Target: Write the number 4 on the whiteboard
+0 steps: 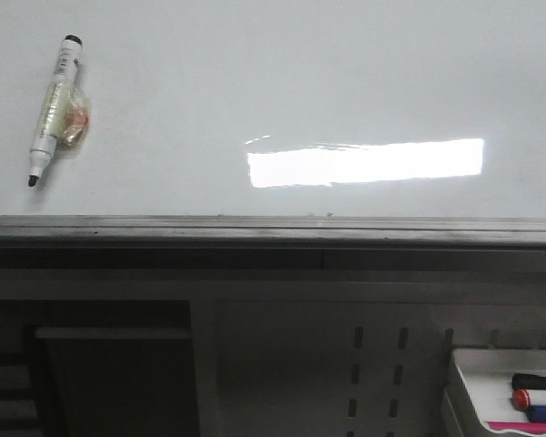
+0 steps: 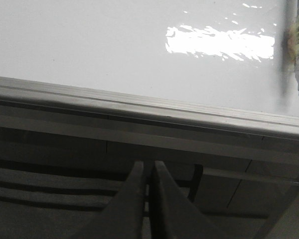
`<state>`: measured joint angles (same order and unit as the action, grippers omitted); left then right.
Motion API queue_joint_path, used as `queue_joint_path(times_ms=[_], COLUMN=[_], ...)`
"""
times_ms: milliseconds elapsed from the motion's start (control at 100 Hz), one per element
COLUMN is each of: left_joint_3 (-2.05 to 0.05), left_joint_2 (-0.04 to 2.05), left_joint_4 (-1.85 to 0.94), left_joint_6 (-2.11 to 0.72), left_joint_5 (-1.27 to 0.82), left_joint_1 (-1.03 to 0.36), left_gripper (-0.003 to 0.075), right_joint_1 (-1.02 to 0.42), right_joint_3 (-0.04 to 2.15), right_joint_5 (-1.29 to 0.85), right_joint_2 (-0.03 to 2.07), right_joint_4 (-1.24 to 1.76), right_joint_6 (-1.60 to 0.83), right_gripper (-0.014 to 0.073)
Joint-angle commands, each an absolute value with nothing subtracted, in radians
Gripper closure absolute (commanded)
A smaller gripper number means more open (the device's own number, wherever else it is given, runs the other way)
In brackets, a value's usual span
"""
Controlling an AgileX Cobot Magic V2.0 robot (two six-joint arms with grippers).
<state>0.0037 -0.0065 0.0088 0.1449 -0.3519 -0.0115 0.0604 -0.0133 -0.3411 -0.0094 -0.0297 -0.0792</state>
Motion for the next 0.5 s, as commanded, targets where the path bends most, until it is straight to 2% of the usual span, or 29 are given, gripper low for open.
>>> queue_joint_path(times_ms=[0, 490], left_joint_3=[0.038, 0.038], left_joint_2=[-0.03, -0.03], left_joint_4=[0.0, 0.027], left_joint_6=[0.145, 0.145], left_joint_5=[-0.321, -0.307], left_joint_1=[-0.008, -0.008], left_gripper=[0.0741, 0.0741], right_joint_1=[0.069, 0.069], right_joint_3=[-0.036, -0.036], right_joint_5=[-0.324, -0.324], right_joint_2=[-0.025, -0.025], right_joint_4=[-0.029, -0.029], right_joint_6=[-0.078, -0.078], right_gripper=[0.0658, 0.0658])
